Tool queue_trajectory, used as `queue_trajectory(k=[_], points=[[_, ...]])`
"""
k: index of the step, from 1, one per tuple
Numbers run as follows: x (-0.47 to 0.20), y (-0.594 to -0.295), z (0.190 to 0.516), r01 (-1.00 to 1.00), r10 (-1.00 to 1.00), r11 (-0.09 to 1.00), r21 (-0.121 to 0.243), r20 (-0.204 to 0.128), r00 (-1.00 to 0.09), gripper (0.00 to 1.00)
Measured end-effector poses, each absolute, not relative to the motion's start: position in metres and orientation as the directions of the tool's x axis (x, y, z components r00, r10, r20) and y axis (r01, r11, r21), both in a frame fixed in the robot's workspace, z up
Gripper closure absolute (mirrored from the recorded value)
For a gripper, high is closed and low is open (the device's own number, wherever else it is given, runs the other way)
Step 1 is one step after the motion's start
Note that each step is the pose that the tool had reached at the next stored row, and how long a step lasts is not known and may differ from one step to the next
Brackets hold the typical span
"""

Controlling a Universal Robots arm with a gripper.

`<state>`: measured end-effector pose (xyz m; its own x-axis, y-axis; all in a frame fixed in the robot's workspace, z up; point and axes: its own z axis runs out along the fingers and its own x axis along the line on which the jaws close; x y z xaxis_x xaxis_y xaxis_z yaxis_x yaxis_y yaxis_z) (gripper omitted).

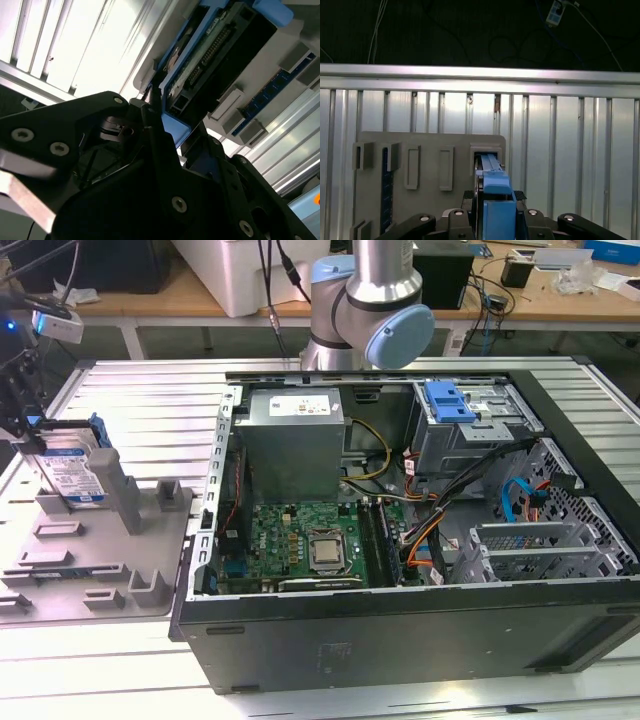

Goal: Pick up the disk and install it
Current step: 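Pick up the disk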

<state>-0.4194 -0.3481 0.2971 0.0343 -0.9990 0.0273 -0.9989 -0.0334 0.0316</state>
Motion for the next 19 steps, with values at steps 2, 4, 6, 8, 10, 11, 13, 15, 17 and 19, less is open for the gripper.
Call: queue_trajectory(k=[2,4,6,8,10,11,13,15,17,19], points=[[-0.4197,-0.3480,0.2964,-0.999,-0.999,-0.034,0.032,0.027,0.034,0.59],[-0.4200,-0.3476,0.2959,-0.999,-0.999,-0.034,0.032,0.027,0.035,0.59],[-0.4202,-0.3474,0.2956,-0.999,-0.999,-0.034,0.032,0.027,0.035,0.59],[-0.4203,-0.3470,0.2952,-0.999,-0.999,-0.035,0.032,0.027,0.035,0.59],[-0.4204,-0.3463,0.2949,-0.999,-0.999,-0.036,0.031,0.027,0.037,0.59],[-0.4204,-0.3460,0.2949,-0.999,-0.999,-0.039,0.032,0.027,0.040,0.59],[-0.4204,-0.3451,0.2948,-0.998,-0.998,-0.056,0.032,0.027,0.056,0.59],[-0.4204,-0.3450,0.2948,-0.997,-0.997,-0.075,0.032,0.027,0.076,0.59],[-0.4204,-0.3449,0.2947,-0.996,-0.996,-0.078,0.032,0.028,0.079,0.59],[-0.4203,-0.3449,0.2945,-0.996,-0.996,-0.078,0.032,0.030,0.079,0.59]])
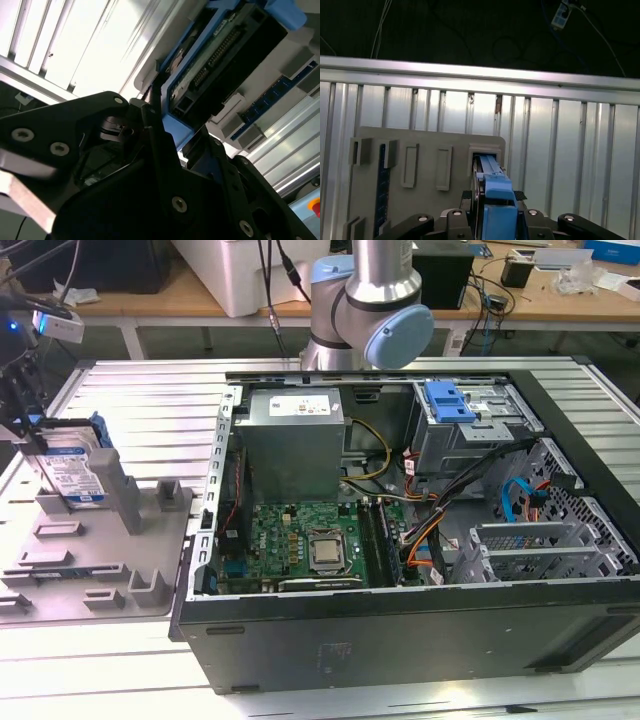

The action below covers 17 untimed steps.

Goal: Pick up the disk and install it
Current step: 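Pick up the disk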

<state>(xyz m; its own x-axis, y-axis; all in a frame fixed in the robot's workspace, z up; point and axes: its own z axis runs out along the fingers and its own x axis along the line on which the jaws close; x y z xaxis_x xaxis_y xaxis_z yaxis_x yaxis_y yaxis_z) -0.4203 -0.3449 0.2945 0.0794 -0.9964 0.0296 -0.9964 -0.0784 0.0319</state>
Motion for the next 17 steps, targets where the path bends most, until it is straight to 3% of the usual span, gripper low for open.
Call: queue_trajectory(k=[17], points=[[-0.4204,-0.3449,0.2910,-0.997,-0.997,-0.072,0.032,0.032,0.073,0.63]])
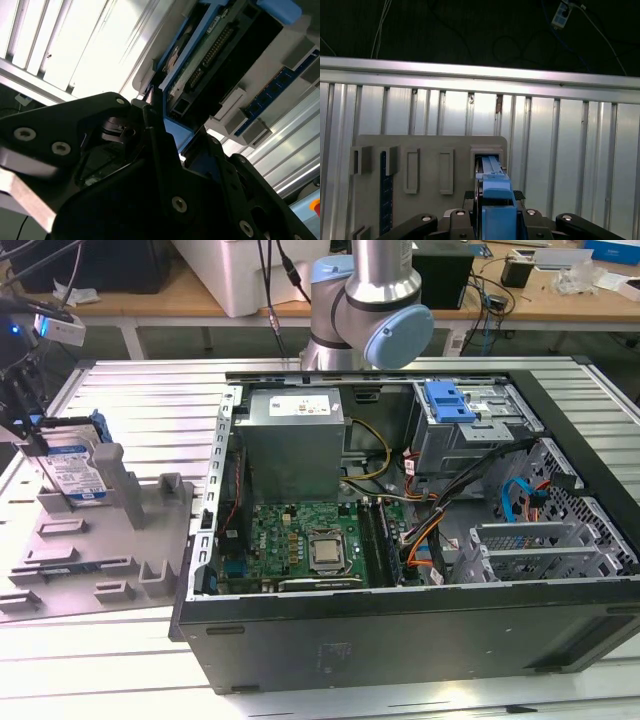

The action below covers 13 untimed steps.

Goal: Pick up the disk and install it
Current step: 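Pick up the disk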

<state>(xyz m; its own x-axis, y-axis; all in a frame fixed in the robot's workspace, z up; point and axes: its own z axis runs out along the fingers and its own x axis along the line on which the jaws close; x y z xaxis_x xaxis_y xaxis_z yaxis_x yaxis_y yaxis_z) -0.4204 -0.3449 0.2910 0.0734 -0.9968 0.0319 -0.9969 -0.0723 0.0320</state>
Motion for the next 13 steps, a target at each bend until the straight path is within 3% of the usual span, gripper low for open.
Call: queue_trajectory(k=[13], points=[[-0.4206,-0.3449,0.2900,-0.997,-0.997,-0.072,0.032,0.032,0.073,0.62]])
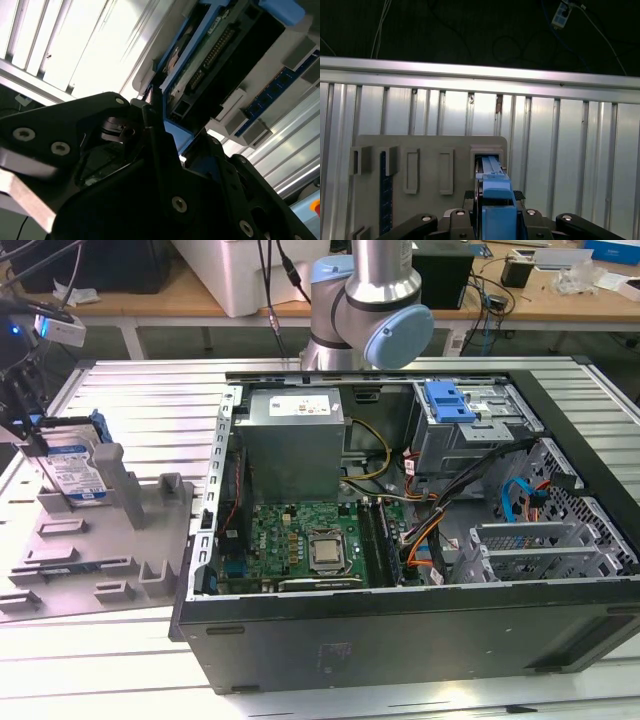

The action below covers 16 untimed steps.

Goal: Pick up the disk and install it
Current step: 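Pick up the disk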

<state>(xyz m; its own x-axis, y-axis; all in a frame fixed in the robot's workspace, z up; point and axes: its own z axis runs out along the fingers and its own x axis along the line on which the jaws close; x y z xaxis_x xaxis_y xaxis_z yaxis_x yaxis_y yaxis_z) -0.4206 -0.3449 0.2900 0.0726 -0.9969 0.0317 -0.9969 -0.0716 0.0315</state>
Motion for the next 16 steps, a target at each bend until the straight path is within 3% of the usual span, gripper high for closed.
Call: queue_trajectory(k=[1,2,16], points=[[-0.4206,-0.3448,0.2901,-0.997,-0.997,-0.071,0.032,0.032,0.072,0.62],[-0.4207,-0.3449,0.2900,-0.997,-0.997,-0.071,0.032,0.032,0.072,0.55],[-0.4207,-0.3449,0.2899,-0.997,-0.997,-0.068,0.032,0.032,0.069,0.55]])
